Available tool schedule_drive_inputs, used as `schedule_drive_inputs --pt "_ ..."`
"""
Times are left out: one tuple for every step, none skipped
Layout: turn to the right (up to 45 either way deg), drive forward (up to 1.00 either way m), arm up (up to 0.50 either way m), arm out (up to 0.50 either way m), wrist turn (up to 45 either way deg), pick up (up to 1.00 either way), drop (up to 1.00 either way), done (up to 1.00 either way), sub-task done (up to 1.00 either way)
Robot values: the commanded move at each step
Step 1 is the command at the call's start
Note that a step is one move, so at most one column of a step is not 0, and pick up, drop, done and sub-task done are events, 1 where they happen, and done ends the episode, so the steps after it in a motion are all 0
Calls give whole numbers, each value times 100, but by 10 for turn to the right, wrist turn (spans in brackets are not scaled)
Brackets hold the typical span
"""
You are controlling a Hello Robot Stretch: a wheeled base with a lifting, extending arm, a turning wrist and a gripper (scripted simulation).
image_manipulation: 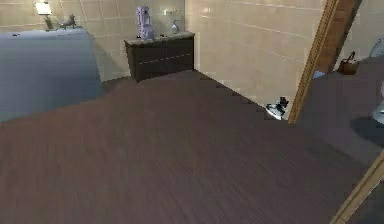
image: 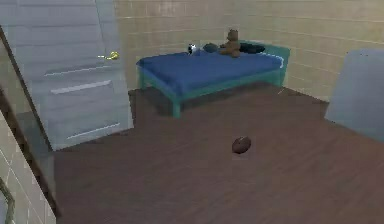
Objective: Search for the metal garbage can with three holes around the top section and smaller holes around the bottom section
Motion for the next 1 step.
schedule_drive_inputs --pt "450 0 0 0 0 0 0 0 0"
